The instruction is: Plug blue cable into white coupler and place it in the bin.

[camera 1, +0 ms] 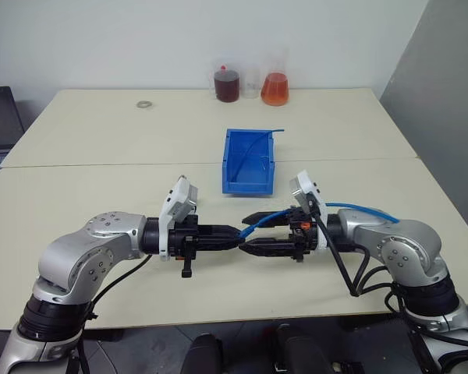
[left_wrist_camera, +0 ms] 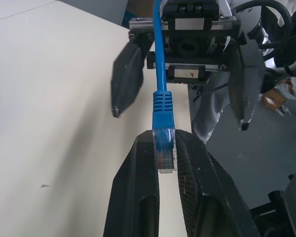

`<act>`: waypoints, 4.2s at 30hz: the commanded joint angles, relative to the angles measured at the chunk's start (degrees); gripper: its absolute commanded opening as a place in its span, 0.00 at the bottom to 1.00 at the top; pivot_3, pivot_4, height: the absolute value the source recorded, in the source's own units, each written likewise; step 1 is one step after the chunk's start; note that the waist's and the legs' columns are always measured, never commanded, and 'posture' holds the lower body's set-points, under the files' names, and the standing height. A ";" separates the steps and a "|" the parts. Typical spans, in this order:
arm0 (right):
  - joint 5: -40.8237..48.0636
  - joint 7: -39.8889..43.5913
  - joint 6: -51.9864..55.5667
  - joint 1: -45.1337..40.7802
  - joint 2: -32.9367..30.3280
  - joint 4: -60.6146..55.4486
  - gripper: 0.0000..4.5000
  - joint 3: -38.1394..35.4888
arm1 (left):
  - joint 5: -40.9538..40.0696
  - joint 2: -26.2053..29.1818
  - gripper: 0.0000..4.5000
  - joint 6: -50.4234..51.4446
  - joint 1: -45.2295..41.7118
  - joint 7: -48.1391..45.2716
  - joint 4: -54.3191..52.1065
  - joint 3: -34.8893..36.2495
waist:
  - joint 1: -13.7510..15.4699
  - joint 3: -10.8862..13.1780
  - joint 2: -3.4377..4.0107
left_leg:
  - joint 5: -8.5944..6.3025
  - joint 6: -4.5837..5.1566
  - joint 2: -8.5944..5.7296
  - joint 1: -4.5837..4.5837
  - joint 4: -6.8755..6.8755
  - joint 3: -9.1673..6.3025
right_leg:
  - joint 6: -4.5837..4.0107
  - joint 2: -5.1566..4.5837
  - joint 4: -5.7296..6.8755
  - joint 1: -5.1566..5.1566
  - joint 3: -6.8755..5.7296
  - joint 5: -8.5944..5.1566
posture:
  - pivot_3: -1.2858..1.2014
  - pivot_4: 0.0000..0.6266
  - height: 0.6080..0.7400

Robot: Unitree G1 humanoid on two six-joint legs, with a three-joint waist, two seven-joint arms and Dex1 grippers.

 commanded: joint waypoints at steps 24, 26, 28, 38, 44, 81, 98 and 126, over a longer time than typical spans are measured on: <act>-0.96 1.87 -1.72 -0.46 -0.44 -0.09 0.03 0.22 | 7.27 1.02 0.33 -9.61 1.67 -1.39 -1.68 -2.71 | 0.00 0.00 0.00 | 0.00 0.00 0.00 -0.01 0.00 0.00 | 0.00 0.00 -0.01 -0.01 0.00 0.00 | 0.52 0.24 1.00; -1.46 2.11 -2.10 -0.48 -0.55 0.09 0.03 0.28 | 7.67 1.09 0.44 -10.17 2.03 -1.63 -1.70 -2.81 | -0.01 0.00 0.00 | 0.00 0.00 0.00 -0.01 -0.01 0.00 | 0.00 0.00 0.00 -0.02 0.00 0.00 | 0.52 0.24 1.00; -2.13 2.39 -2.63 -0.53 -0.63 0.31 0.03 0.29 | 8.21 1.10 0.53 -10.63 2.49 -1.57 -1.84 -2.78 | 0.00 0.00 0.00 | 0.00 0.00 0.01 -0.01 -0.01 0.00 | 0.00 0.00 0.00 -0.02 0.00 0.00 | 0.52 0.24 1.00; -6.48 3.15 -6.38 0.06 -1.83 1.69 0.03 0.58 | 8.86 2.51 1.00 -11.30 9.24 3.62 -4.33 4.29 | -0.14 0.01 0.01 | 0.00 0.00 0.03 -0.01 -0.03 0.02 | 0.00 0.00 -0.02 -0.04 0.03 0.00 | 0.52 0.24 1.00; -9.77 3.73 -9.36 1.47 -3.62 1.54 0.03 0.40 | 13.25 0.02 1.00 -15.20 18.85 12.75 -6.48 11.27 | 0.02 0.02 0.03 | -0.01 0.00 0.05 -0.01 -0.06 0.02 | -0.05 0.01 -0.05 -0.06 0.03 -0.03 | 0.52 0.24 1.00; -11.39 1.61 -9.59 2.69 -4.36 -2.48 0.02 -0.97 | 36.03 -14.38 1.00 -16.99 -1.26 34.31 25.85 -1.72 | 0.56 0.00 -0.03 | 0.00 0.00 -0.04 -0.04 0.00 -0.01 | 0.01 -0.04 -0.01 0.03 -0.02 0.01 | 0.52 0.24 1.00; -11.52 1.58 -9.31 2.87 -4.59 -2.74 0.02 -0.94 | 36.81 -17.49 0.73 -13.79 -3.01 35.35 25.04 -1.68 | 0.49 -0.01 -0.05 | 0.00 -0.01 -0.05 -0.04 0.01 -0.02 | 0.03 -0.05 0.00 0.05 -0.01 0.02 | 0.52 0.24 1.00; -12.96 3.33 -10.95 4.67 -8.34 -5.16 0.02 -0.21 | 29.80 0.99 0.18 -15.36 1.42 3.12 7.22 -12.00 | 0.05 0.03 -0.04 | 0.00 -0.01 -0.01 -0.08 -0.03 0.00 | 0.01 -0.02 -0.04 -0.02 0.00 0.01 | 0.52 0.24 1.00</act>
